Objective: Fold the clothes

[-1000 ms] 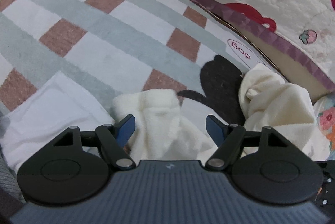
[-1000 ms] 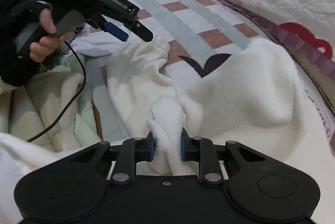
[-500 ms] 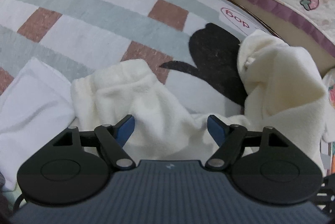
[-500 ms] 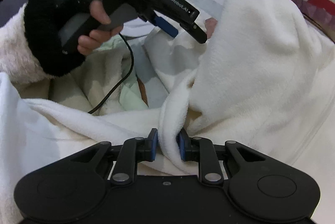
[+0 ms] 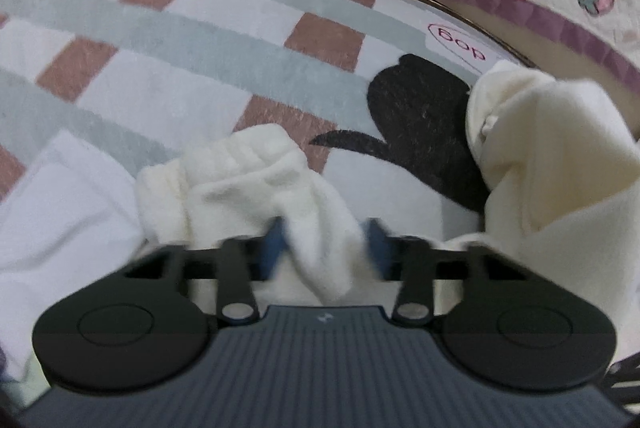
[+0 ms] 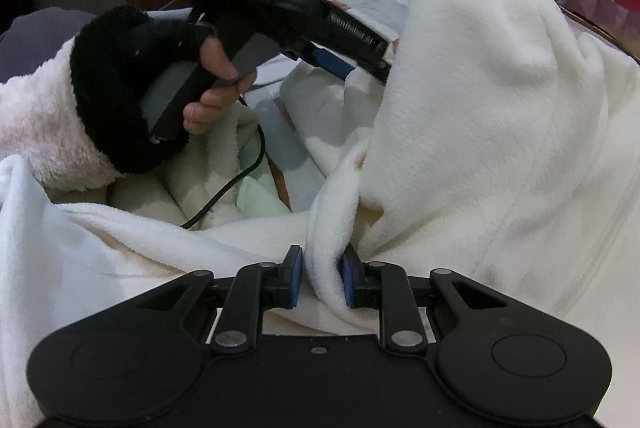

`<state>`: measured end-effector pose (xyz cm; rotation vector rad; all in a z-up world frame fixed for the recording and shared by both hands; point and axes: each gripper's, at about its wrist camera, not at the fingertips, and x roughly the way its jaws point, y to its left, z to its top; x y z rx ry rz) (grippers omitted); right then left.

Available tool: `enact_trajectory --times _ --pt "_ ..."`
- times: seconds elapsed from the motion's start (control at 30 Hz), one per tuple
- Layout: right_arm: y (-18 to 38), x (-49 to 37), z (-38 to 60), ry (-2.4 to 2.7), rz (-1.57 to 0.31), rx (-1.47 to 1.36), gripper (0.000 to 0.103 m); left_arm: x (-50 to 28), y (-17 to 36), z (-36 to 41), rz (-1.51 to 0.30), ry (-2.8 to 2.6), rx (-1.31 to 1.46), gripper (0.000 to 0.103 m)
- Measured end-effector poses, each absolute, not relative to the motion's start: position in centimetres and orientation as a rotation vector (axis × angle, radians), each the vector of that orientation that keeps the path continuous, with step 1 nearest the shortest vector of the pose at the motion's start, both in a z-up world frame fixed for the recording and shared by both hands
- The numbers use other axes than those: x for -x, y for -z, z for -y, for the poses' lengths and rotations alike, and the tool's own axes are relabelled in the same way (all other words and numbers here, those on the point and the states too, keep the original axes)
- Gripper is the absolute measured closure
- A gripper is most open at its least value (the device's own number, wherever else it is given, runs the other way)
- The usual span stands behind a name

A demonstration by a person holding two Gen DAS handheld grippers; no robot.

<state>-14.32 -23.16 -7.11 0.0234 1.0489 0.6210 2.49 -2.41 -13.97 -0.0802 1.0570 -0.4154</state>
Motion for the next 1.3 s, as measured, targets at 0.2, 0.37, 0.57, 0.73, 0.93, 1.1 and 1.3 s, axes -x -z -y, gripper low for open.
enact_trajectory --times 0.2,0.37,0.57,0.73,0.93,1.1,1.3 --pt "7.4 14.3 23.8 -0.587 -1.054 -0.057 0.078 -2.1 13.6 2.7 -1.008 0.436 0.067 0.092" --pt "7.7 14.0 24.5 -0.549 -1.054 -0.143 0.078 -0.9 10.9 3.6 -0.845 0.451 -0.037 0.093" --pt "6.8 13.9 25.0 -0.544 -0.988 -0.219 0.089 -0.4 6.9 3.7 -0.647 0.519 -0.051 0.095" --pt "3.0 11.9 23.9 -0.537 -0.884 -0.259 0.091 -1.1 -0.8 1.5 -0.389 0.401 -0.158 0.095" --pt "-2.6 8.7 20.4 -0.631 -0.624 -0.435 0.062 -3.3 -9.1 -7.8 -0.149 0.184 0.012 0.095" --pt "-1.8 8.6 21.5 -0.666 -0.607 -0.392 0.049 -7.1 -2.7 -14.4 -0.345 -0.013 0.137 0.093" --pt "3.4 10.2 26.8 -0.384 -0.782 -0.263 0.049 -7.8 0.6 -15.4 -0.496 -0.045 0.247 0.092"
